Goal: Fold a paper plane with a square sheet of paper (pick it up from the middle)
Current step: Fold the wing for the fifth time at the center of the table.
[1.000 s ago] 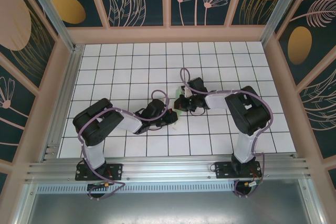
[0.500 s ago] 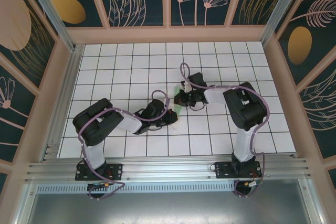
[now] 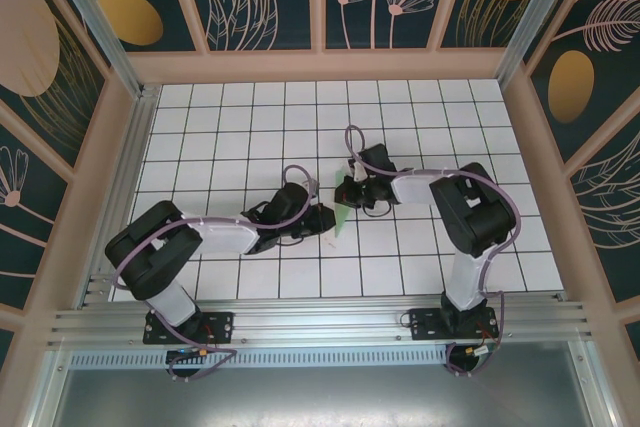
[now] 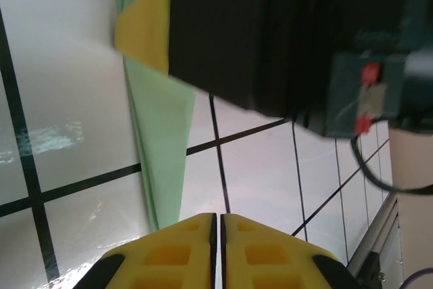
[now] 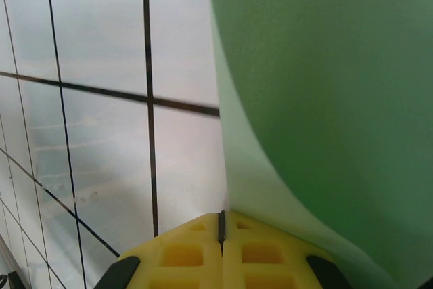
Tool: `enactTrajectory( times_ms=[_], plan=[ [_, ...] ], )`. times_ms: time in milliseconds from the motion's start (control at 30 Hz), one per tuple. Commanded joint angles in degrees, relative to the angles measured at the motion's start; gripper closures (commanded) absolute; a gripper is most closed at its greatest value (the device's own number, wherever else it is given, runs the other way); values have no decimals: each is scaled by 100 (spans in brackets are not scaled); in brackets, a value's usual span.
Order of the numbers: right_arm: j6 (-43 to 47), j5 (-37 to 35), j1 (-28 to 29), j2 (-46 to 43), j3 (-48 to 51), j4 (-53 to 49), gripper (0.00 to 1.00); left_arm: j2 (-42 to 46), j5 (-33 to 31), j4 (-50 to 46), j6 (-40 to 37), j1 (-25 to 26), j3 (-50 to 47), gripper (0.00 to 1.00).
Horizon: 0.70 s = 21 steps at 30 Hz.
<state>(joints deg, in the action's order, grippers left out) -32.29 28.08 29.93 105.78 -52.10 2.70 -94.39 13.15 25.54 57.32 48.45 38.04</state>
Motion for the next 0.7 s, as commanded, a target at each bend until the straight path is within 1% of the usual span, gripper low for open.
enactTrajectory(
  times_ms=[0,100,267,433,667],
  plan=[
    [-482,-284,109,-348,346,-207,94,-31,-204,-25,87,41,-59,86],
    [-730,-275,300,-508,483,-88,94,-316,-49,33,137,87,127,86],
    [-875,-250,356,-458,504,3,94,-709,-64,-77,194,200,300,88],
    [-884,-243,348,-424,472,28,94,-749,-198,-251,203,227,215,91],
    [-864,-229,327,-423,471,45,94,-945,-65,-405,192,271,265,92]
  ],
)
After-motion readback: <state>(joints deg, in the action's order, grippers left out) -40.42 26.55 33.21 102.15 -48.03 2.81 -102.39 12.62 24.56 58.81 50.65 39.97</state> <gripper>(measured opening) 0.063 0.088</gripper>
